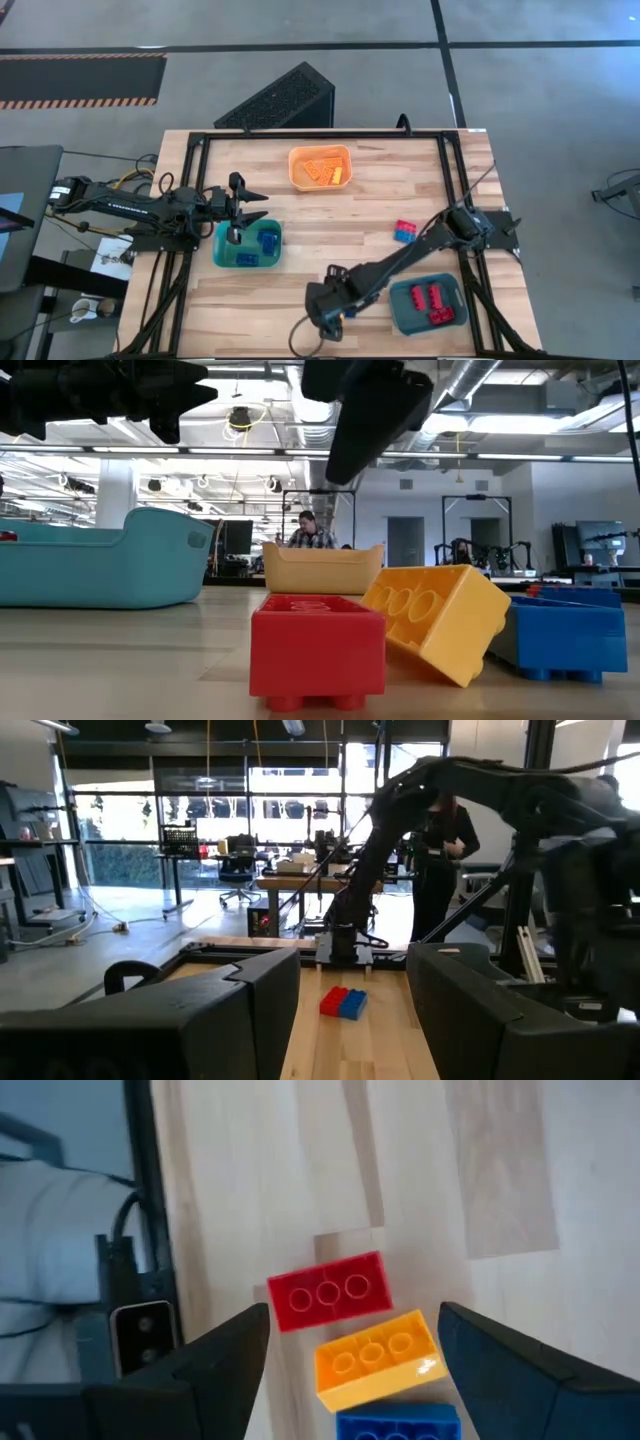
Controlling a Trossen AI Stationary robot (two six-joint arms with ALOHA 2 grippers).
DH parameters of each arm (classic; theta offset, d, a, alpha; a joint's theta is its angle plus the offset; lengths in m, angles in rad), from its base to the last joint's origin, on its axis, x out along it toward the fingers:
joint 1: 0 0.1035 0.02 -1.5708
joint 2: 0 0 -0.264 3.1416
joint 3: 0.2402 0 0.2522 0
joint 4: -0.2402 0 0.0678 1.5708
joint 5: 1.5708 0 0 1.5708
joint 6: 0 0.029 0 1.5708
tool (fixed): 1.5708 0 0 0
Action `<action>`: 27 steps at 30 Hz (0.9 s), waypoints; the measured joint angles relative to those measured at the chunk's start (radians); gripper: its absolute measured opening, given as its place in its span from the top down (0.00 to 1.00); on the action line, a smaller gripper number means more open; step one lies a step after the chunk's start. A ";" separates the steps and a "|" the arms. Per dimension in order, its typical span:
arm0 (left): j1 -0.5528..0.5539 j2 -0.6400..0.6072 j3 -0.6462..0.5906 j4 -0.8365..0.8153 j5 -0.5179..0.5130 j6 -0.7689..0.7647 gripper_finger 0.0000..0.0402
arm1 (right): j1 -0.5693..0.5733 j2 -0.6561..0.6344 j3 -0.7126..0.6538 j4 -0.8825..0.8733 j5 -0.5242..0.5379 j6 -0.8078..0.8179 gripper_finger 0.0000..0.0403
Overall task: Sort & place blocks by color
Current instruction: Put the red game piece into the blue bin
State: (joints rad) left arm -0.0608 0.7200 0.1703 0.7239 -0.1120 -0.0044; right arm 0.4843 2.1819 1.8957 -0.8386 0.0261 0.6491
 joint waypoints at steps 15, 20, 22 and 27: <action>0.000 0.000 0.000 0.000 0.000 -0.003 0.57 | 0.014 0.018 -0.001 0.011 0.047 0.006 0.12; 0.000 0.000 0.000 0.000 0.000 0.000 0.57 | -0.005 0.031 0.000 0.028 -0.002 0.009 0.02; 0.000 0.000 0.000 0.000 0.000 0.000 0.57 | -0.011 0.048 -0.001 0.040 -0.014 0.000 0.03; 0.000 0.000 0.000 -0.002 0.000 0.000 0.57 | -0.002 0.066 -0.001 0.063 -0.029 -0.049 0.02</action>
State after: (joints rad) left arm -0.0608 0.7200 0.1703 0.7223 -0.1116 -0.0040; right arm 0.4822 2.2478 1.8950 -0.7755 -0.0034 0.5998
